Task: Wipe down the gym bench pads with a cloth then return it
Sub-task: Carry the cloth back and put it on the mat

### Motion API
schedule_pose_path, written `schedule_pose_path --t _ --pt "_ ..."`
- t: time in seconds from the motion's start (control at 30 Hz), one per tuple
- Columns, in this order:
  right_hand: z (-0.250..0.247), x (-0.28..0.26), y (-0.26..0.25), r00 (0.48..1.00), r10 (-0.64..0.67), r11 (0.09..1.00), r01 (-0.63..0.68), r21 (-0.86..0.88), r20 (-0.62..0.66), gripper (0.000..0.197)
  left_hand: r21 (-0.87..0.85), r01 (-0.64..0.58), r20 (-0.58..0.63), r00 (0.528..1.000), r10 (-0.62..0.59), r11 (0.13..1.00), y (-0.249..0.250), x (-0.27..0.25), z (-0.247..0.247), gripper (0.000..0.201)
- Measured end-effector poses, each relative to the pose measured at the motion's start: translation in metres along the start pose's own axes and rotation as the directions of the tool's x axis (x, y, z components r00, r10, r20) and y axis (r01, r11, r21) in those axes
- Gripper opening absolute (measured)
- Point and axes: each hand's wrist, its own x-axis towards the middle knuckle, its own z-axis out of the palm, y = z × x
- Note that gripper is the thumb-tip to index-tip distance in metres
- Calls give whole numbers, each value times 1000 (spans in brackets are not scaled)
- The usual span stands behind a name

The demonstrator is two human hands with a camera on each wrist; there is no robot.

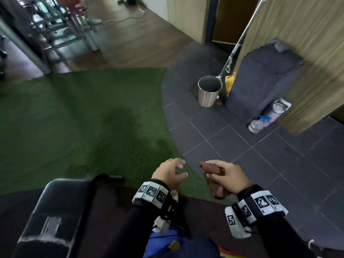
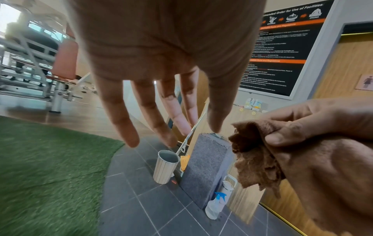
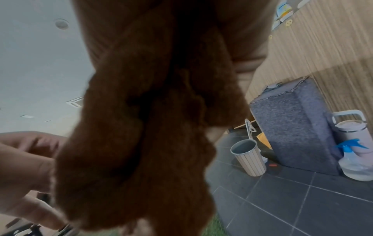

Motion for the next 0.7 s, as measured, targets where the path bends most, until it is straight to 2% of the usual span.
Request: schedule_pose_path --t 0.17,0.3,0.5,0.7 --pt "-19 72 -14 992 84 996 -82 23 -93 40 67 -51 92 995 45 996 8 91 -55 40" --pt "-39 111 -12 971 166 984 -153 87 -171 40 110 -98 147 986 81 989 24 150 -79 40" --pt "-82 166 2 942 240 963 -202 177 -235 40 109 -182 193 968 158 977 62 236 -86 37" --pt "-159 239 33 918 268 953 -208 221 -292 41 102 -241 219 952 214 965 127 344 -69 34"
